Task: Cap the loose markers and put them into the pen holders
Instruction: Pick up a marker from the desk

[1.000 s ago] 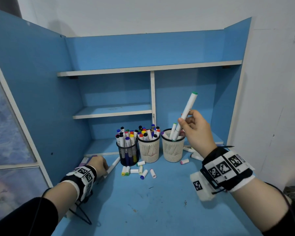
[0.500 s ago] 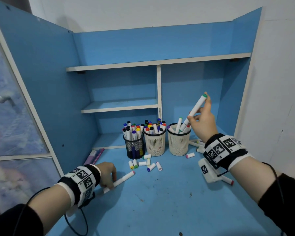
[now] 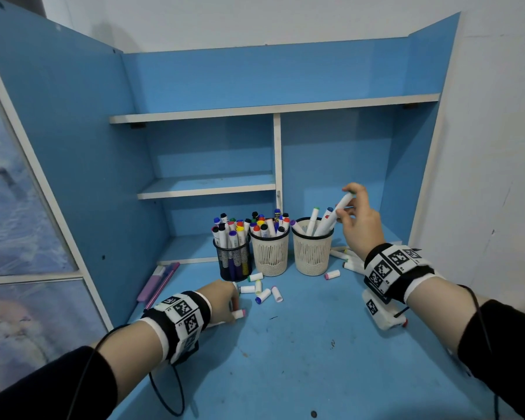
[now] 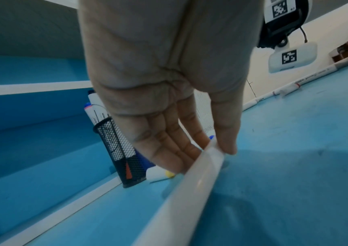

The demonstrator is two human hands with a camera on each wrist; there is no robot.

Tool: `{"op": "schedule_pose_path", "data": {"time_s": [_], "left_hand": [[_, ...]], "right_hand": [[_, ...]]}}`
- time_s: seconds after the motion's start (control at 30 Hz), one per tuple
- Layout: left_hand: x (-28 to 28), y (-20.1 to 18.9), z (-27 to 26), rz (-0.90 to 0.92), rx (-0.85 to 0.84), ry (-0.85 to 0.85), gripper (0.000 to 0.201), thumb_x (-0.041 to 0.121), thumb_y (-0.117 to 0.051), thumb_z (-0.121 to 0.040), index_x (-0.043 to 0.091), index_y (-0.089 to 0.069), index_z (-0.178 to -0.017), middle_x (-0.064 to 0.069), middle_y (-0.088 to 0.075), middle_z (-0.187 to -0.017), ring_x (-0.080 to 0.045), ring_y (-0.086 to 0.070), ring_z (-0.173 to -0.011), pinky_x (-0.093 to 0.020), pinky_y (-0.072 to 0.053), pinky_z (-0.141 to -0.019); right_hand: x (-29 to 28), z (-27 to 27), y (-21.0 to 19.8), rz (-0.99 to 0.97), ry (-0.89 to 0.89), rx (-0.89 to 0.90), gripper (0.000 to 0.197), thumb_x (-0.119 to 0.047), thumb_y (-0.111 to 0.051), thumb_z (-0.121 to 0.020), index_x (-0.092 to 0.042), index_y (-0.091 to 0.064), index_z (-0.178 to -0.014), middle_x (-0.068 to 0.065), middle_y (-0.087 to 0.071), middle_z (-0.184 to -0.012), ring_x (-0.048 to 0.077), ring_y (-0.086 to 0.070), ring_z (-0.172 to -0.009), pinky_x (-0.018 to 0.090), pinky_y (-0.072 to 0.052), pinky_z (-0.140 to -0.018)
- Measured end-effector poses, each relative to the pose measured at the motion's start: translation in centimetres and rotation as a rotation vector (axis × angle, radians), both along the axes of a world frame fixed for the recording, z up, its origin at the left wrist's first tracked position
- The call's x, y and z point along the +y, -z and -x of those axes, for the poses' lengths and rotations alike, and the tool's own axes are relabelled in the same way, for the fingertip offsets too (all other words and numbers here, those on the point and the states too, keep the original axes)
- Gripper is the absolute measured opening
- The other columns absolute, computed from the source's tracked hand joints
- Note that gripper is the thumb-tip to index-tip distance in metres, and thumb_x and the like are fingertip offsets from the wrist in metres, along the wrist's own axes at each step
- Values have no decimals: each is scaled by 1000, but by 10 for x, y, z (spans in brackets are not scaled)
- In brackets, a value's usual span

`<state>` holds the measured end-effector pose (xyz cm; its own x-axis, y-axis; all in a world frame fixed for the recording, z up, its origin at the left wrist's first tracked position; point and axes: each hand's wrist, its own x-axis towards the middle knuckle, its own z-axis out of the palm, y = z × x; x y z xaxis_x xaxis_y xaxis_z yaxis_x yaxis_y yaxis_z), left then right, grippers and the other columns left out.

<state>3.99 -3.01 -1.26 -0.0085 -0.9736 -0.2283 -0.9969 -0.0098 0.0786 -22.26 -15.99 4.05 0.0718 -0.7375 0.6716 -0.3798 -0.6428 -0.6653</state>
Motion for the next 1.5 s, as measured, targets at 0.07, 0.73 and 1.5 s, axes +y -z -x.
{"op": "schedule_pose_path", "data": {"time_s": [0.07, 0.73, 1.5], "left_hand": [[4, -7, 2, 49, 16, -3, 24, 31, -64, -83, 15, -66, -101, 6, -55, -85, -13, -51, -82, -23, -42, -71], [57, -80, 0, 598, 675, -119, 15, 10, -80, -71, 18, -70, -79, 5, -68, -71, -1, -59, -60, -12, -48, -63], [74, -69, -14, 631, 1200, -331, 14, -5, -74, -72, 3, -68, -82, -14, -71, -76, -18, -69, -67, -22, -57, -63]], "right_hand": [[-4, 0, 4, 9, 17, 54, 31, 0, -52, -91, -13, -47, -119, 10, -62, -91, 22, -63, -84, 32, -52, -82], [2, -9, 16, 7, 80, 363, 29, 8, -46, -77, -12, -66, -83, 6, -63, -87, 22, -51, -94, 33, -44, -82], [-23, -20, 54, -477, -102, 1357, 21, -15, -68, -80, -18, -72, -101, -9, -55, -74, 14, -53, -84, 21, -40, -71]]}}
